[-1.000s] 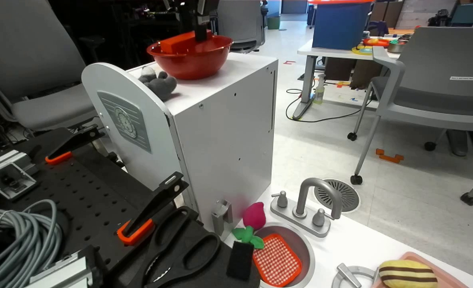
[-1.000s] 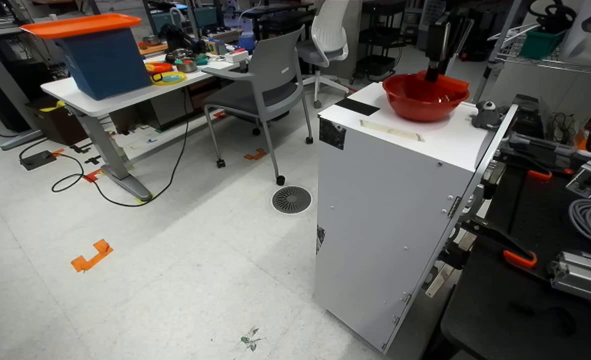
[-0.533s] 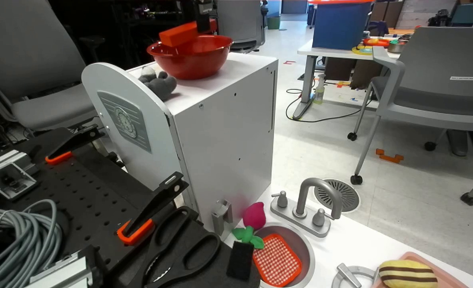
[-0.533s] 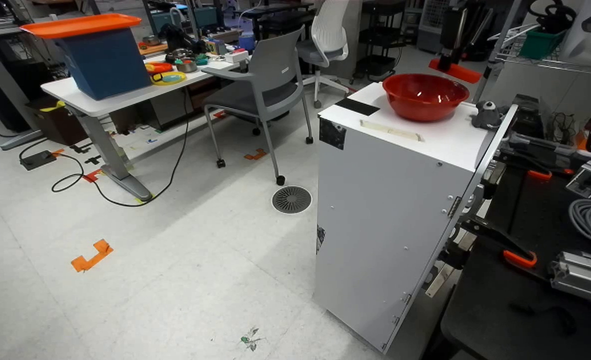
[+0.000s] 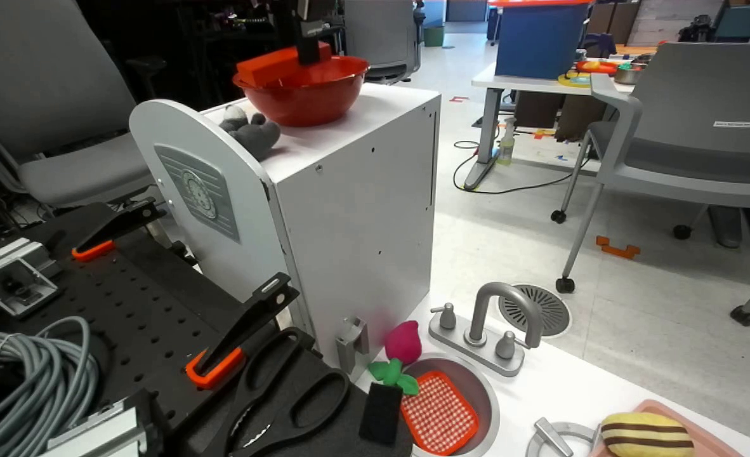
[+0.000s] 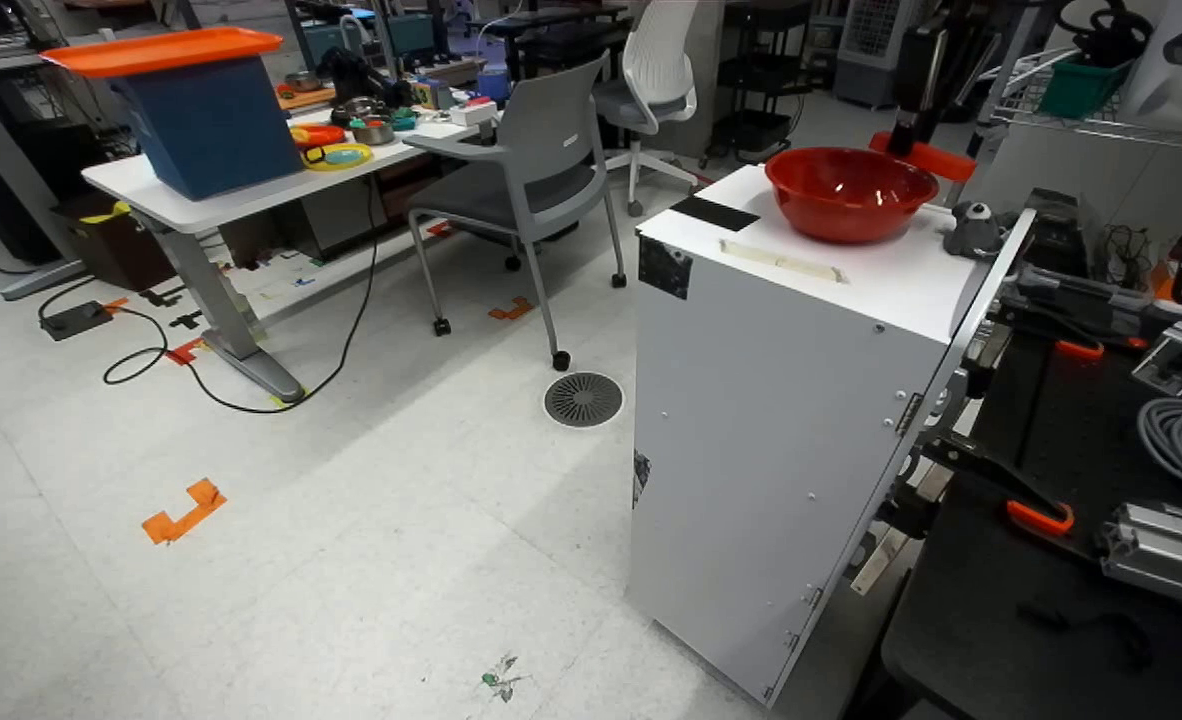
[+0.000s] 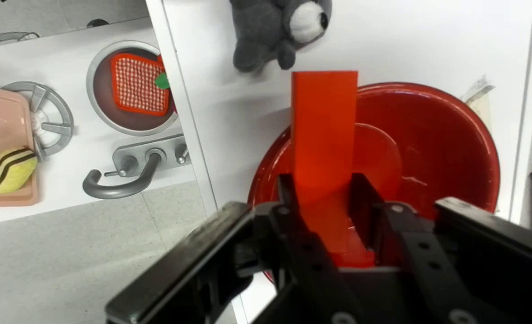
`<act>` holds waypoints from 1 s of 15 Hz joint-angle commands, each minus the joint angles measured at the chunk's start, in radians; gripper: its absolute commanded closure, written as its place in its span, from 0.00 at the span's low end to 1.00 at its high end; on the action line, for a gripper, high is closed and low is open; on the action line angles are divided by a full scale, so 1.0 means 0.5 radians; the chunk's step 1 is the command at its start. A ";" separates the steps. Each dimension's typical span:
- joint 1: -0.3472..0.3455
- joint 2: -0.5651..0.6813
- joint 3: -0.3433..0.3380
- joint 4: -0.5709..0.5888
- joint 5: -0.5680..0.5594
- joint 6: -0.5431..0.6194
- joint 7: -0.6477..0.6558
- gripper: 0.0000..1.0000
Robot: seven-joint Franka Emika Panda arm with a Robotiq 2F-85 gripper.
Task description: Take the block out of the red bowl on top of the cabinet
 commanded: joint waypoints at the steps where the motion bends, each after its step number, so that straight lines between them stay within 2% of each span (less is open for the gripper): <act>1: -0.007 -0.146 -0.018 -0.158 0.065 0.101 0.048 0.92; 7: 0.001 -0.239 -0.022 -0.282 0.053 0.198 0.141 0.92; 15: -0.005 -0.316 -0.056 -0.388 0.193 0.183 0.135 0.92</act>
